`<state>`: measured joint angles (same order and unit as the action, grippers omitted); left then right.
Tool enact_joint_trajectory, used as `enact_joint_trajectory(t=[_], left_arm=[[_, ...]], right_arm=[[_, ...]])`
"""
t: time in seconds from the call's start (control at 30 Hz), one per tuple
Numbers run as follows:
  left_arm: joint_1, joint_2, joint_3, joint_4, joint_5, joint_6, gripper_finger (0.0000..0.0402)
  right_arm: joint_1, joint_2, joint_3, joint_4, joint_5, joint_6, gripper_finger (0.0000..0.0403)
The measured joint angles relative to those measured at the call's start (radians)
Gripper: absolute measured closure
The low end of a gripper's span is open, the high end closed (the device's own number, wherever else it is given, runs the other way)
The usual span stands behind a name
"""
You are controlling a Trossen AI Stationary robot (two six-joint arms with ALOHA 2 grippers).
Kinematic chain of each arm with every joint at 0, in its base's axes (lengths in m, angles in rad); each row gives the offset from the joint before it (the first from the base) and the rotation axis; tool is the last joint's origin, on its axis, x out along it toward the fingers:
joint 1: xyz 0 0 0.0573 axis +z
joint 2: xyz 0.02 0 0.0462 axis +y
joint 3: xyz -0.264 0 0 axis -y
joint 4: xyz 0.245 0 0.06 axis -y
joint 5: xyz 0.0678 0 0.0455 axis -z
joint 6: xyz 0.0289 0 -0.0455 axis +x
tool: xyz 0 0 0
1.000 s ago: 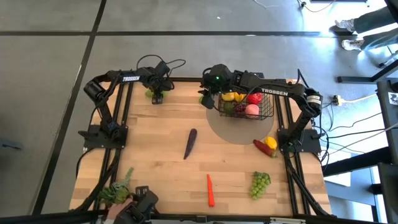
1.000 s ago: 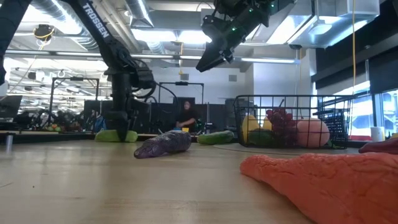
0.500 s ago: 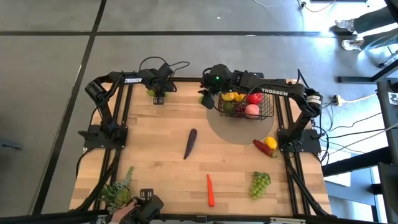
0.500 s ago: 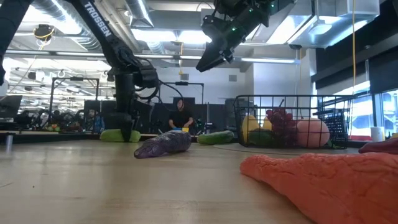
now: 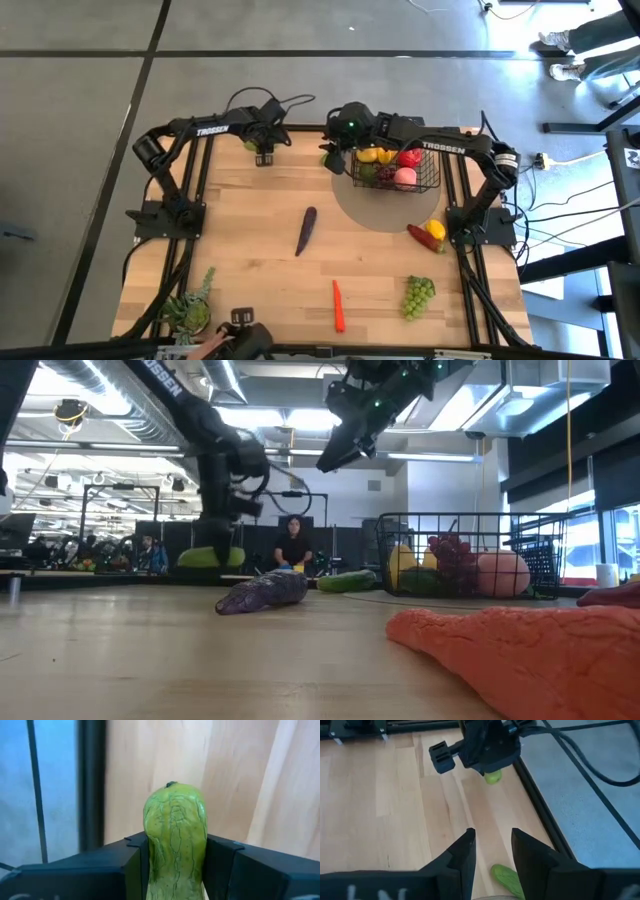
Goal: Build produce basket
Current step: Put the left green cucumber into the black wire basket
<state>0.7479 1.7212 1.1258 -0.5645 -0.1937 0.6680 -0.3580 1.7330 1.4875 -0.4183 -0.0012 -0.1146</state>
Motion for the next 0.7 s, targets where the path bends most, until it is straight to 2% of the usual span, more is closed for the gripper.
enact_joint_trajectory(t=[0.17,0.3,0.47,0.57,0.7], left_arm=[[-0.022,-0.023,0.091,-0.061,0.020,-0.073,0.0298],[-0.037,-0.045,0.170,-0.071,0.112,-0.127,0.0298],[-0.059,-0.046,0.280,-0.062,0.262,-0.200,0.0298],[-0.086,-0.046,0.302,0.020,0.369,-0.253,0.0298],[-0.124,-0.045,0.303,0.181,0.562,-0.357,0.0298]], right_arm=[[0.000,-0.060,0.017,-0.019,0.010,-0.001,0.0283],[0.000,-0.137,0.017,-0.053,0.060,-0.002,0.0283],[0.000,-0.234,0.017,-0.147,0.145,0.001,0.0283],[0.000,-0.280,0.017,-0.191,0.199,0.003,0.0283],[0.000,-0.321,0.017,-0.234,0.290,0.005,0.0283]])
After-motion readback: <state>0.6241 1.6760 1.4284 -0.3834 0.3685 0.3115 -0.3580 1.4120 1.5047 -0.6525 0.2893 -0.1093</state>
